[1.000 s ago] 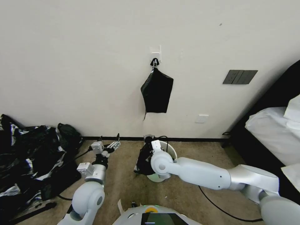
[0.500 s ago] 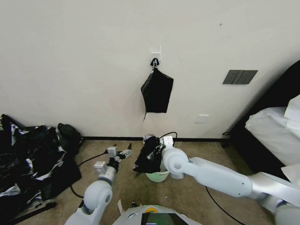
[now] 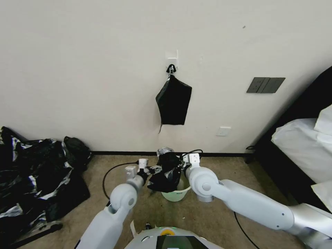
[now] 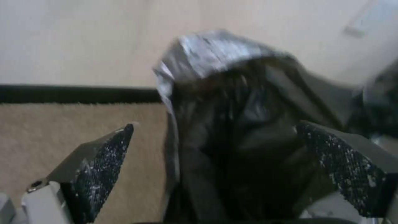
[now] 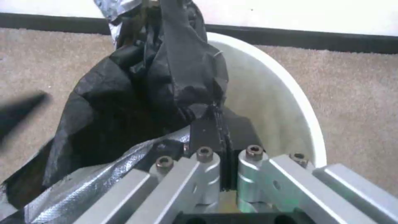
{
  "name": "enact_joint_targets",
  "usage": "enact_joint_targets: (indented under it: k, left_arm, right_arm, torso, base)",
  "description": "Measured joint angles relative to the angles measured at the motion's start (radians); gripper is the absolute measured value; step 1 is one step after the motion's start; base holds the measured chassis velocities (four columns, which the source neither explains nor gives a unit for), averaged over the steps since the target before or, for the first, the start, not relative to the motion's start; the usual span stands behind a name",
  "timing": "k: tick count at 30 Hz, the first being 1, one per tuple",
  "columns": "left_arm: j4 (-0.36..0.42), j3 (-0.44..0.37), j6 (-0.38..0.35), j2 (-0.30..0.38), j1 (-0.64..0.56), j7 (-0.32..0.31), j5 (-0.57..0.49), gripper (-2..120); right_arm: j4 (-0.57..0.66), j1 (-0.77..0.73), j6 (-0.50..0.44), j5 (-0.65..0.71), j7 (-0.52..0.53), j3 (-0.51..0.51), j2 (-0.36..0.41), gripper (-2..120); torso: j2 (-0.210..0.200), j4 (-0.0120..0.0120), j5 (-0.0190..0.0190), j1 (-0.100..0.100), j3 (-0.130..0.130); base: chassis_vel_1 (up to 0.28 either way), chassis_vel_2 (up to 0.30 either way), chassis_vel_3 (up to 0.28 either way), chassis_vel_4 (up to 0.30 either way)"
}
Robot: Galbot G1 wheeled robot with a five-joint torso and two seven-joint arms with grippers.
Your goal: Place a trash bag onto the trash bin.
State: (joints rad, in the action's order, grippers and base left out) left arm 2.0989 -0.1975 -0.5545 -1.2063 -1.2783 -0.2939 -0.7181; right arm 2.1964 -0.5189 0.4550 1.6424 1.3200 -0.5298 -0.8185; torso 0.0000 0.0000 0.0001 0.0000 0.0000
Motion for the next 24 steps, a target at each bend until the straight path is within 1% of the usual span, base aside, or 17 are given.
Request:
enact_joint_targets:
  k: [1, 3, 4, 5, 6, 7, 8, 9, 10, 11, 12, 13, 15, 18, 24]
  left_arm:
    - [0.0, 0.0, 0.0, 0.0, 0.0, 0.0, 0.0, 100]
    - [-0.023, 0.054, -0.046, -0.007, 0.046, -0.054, -0.011, 100]
    - [-0.023, 0.054, -0.046, -0.007, 0.046, -0.054, -0.011, 100]
    - [-0.038, 0.092, -0.095, -0.016, 0.082, -0.12, -0.025, 100]
    - [-0.046, 0.107, -0.122, -0.022, 0.101, -0.152, -0.035, 100]
    - [-0.046, 0.107, -0.122, -0.022, 0.101, -0.152, -0.035, 100]
    - [-0.054, 0.117, -0.141, -0.027, 0.117, -0.182, -0.045, 100]
    - [-0.065, 0.131, -0.163, -0.034, 0.14, -0.229, -0.068, 100]
    - [-0.065, 0.131, -0.163, -0.034, 0.14, -0.229, -0.068, 100]
    - [-0.078, 0.144, -0.181, -0.043, 0.163, -0.277, -0.092, 100]
    - [-0.09, 0.153, -0.186, -0.049, 0.18, -0.311, -0.102, 100]
    - [-0.09, 0.153, -0.186, -0.049, 0.18, -0.311, -0.102, 100]
    - [-0.109, 0.169, -0.189, -0.053, 0.199, -0.349, -0.11, 100]
    - [-0.124, 0.179, -0.189, -0.054, 0.203, -0.358, -0.111, 100]
    - [-0.147, 0.191, -0.188, -0.062, 0.199, -0.358, -0.11, 100]
  right_arm:
    - [0.0, 0.0, 0.0, 0.0, 0.0, 0.0, 0.0, 0]
    - [-0.007, -0.007, 0.0, -0.004, -0.008, 0.013, 0.003, 0]
    - [-0.007, -0.007, 0.0, -0.004, -0.008, 0.013, 0.003, 0]
    - [-0.012, -0.021, 0.0, -0.01, -0.018, 0.028, 0.013, 0]
    - [-0.015, -0.031, 0.0, -0.015, -0.024, 0.04, 0.019, 0]
    - [-0.015, -0.031, 0.0, -0.015, -0.024, 0.04, 0.019, 0]
    - [-0.017, -0.041, 0.0, -0.02, -0.028, 0.049, 0.024, 0]
    - [-0.018, -0.054, 0.0, -0.026, -0.03, 0.059, 0.031, 0]
    - [-0.018, -0.054, 0.0, -0.026, -0.03, 0.059, 0.031, 0]
    - [-0.017, -0.068, 0.0, -0.033, -0.033, 0.066, 0.038, 0]
    - [-0.017, -0.079, 0.0, -0.04, -0.034, 0.07, 0.041, 0]
    - [-0.017, -0.079, 0.0, -0.04, -0.034, 0.07, 0.041, 0]
    - [-0.015, -0.098, -0.001, -0.051, -0.035, 0.078, 0.042, 0]
    - [-0.017, -0.105, -0.002, -0.057, -0.036, 0.082, 0.038, 0]
    - [-0.02, -0.11, -0.003, -0.063, -0.036, 0.084, 0.034, 0]
  torso:
    - [0.0, 0.0, 0.0, 0.0, 0.0]
    - [0.0, 0.0001, -0.0003, 0.0, 0.0]
    - [0.0, 0.0001, -0.0003, 0.0, 0.0]
    - [0.0, 0.0001, 0.0, 0.0, 0.0]
    - [0.0, 0.0, 0.0, 0.0, 0.0]
    - [0.0, 0.0, 0.0, 0.0, 0.0]
    - [0.0, 0.0, 0.0, 0.0, 0.0]
    - [0.0, 0.0, 0.0, 0.0, 0.0]
    - [0.0, 0.0, 0.0, 0.0, 0.0]
    - [0.0, -0.0001, 0.0, 0.0, 0.0]
    - [0.0, -0.0002, 0.0, 0.0, 0.0]
    - [0.0, -0.0002, 0.0, 0.0, 0.0]
    - [0.0, 0.0, -0.0001, 0.0, 0.0]
    - [0.0, 0.0, 0.0, 0.0, 0.0]
    - [0.0, 0.0001, -0.0001, 0.0, 0.0]
  base:
    - [0.0, 0.0, 0.0, 0.0]
    - [0.0, 0.0, 0.0, 0.0]
    - [0.0, 0.0, 0.0, 0.0]
    - [0.0, 0.0, 0.0, 0.0]
    - [0.0, 0.0, 0.0, 0.0]
    - [0.0, 0.0, 0.0, 0.0]
    - [0.0, 0.0, 0.0, 0.0]
    - [0.0, 0.0, 0.0, 0.0]
    - [0.0, 0.0, 0.0, 0.0]
    - [0.0, 0.0, 0.0, 0.0]
    - [0.0, 0.0, 0.0, 0.0]
    - [0.0, 0.0, 0.0, 0.0]
    - [0.0, 0.0, 0.0, 0.0]
    - [0.0, 0.0, 0.0, 0.0]
    - [0.0, 0.0, 0.0, 0.0]
